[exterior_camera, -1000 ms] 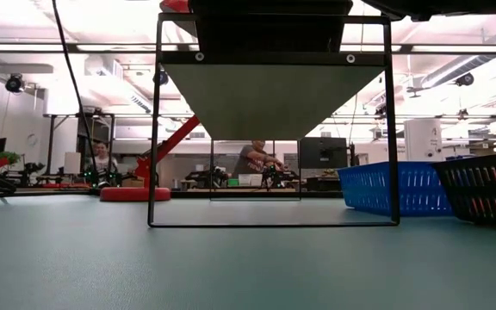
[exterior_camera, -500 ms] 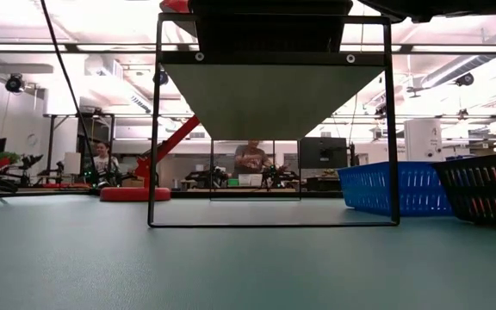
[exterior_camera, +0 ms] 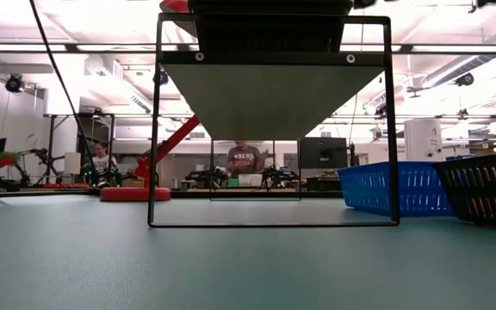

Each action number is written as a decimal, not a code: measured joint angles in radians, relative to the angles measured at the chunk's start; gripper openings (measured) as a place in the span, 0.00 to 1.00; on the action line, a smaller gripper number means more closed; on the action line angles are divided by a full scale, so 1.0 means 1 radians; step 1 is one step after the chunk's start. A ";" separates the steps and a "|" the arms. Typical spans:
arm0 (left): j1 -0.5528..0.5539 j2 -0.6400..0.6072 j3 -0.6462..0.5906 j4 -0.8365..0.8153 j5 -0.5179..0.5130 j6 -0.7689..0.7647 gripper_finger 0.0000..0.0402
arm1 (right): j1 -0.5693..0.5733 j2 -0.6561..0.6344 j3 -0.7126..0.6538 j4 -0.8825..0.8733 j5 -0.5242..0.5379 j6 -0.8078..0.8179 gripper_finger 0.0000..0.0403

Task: Stack baskets on shelf by color
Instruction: Stack the left black bin on top of the black bin on the shelf

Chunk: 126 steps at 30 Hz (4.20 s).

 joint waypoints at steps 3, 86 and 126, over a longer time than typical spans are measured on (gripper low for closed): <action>-0.001 -0.061 -0.088 0.069 0.003 0.049 0.17 | 0.023 0.087 0.096 -0.032 0.000 0.007 0.09; 0.010 -0.532 -0.573 0.436 0.016 0.499 0.17 | 0.317 0.787 1.282 -1.358 0.453 0.536 0.03; 0.010 -0.532 -0.577 0.435 0.016 0.499 0.17 | 0.283 0.839 1.225 -1.334 0.424 0.589 0.03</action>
